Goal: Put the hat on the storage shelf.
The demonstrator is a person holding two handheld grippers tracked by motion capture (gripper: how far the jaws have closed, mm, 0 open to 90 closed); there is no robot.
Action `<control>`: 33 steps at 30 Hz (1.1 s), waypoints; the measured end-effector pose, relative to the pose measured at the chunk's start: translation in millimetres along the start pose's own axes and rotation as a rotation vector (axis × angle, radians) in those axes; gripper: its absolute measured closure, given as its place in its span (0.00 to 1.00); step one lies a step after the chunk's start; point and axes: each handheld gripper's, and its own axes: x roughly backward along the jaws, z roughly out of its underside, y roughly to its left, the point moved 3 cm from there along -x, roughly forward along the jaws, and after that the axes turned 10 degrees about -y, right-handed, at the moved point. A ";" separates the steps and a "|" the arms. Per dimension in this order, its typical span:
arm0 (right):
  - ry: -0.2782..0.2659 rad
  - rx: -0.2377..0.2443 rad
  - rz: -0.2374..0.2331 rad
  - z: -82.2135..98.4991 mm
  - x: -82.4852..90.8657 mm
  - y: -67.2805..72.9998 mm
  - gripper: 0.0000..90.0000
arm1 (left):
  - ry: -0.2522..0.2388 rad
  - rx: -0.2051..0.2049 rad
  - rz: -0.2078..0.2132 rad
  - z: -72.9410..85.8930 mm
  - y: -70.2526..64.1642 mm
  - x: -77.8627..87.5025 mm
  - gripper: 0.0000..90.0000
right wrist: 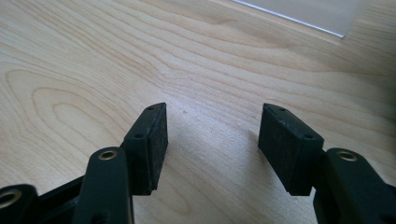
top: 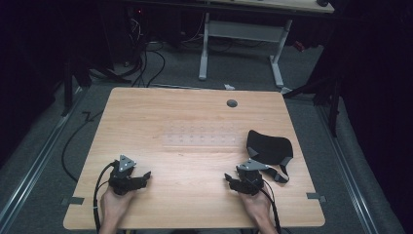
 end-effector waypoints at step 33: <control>-0.228 -0.139 0.189 -13.3 77.9 -69.1 0.50 | 0.005 -0.004 0.004 0.7 -0.3 -0.4 0.23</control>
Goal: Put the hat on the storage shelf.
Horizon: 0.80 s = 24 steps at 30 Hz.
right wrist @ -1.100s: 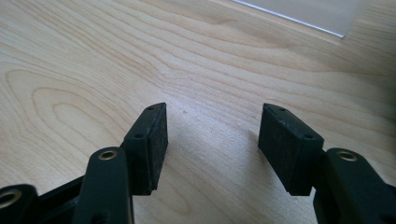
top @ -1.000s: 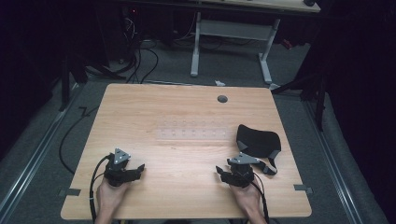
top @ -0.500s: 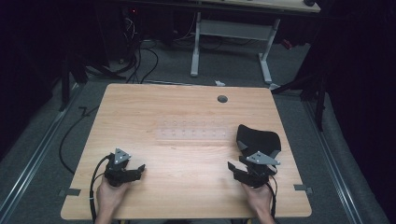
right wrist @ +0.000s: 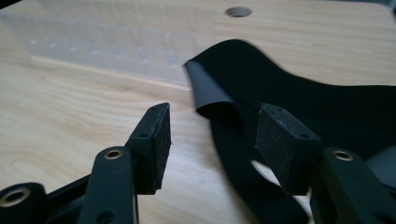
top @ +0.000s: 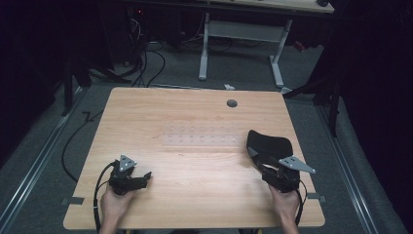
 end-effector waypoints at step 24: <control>-0.039 -0.123 0.253 -2.6 -5.2 -76.9 0.42 | -0.008 0.005 -0.016 -0.8 0.7 -1.4 0.24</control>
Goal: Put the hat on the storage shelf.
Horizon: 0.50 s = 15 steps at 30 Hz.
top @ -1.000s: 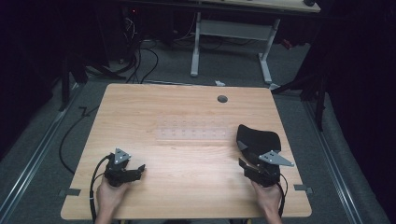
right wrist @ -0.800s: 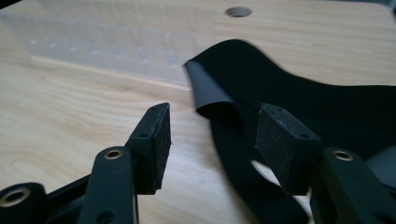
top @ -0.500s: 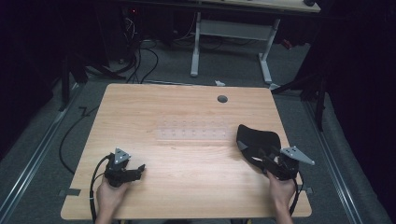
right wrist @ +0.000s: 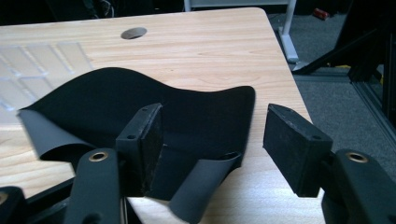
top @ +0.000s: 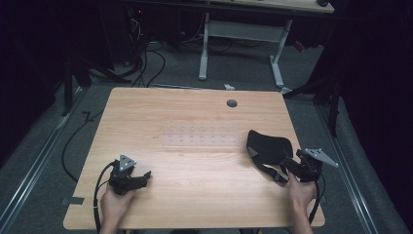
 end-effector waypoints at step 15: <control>0.165 -0.067 -0.100 23.1 -40.5 3.4 0.45 | -0.003 0.003 -0.002 -0.2 0.0 0.0 0.24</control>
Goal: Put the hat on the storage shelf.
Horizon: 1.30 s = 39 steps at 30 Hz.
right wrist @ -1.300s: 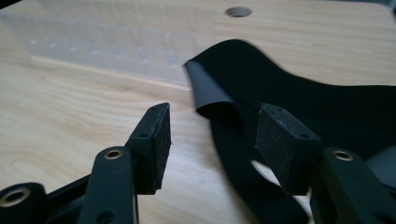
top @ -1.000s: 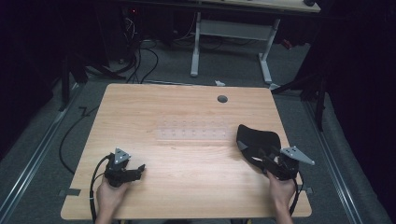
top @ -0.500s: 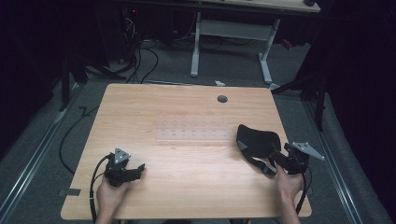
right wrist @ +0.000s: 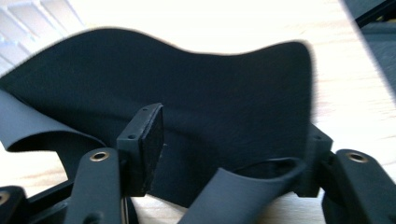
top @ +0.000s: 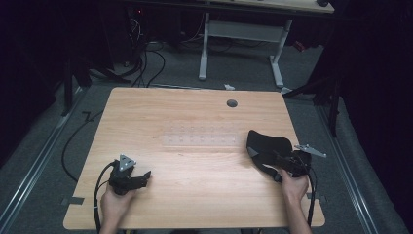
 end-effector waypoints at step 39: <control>-0.080 -0.015 -0.200 1.2 32.2 6.6 0.96 | 0.003 -0.005 0.000 0.5 0.0 0.6 0.23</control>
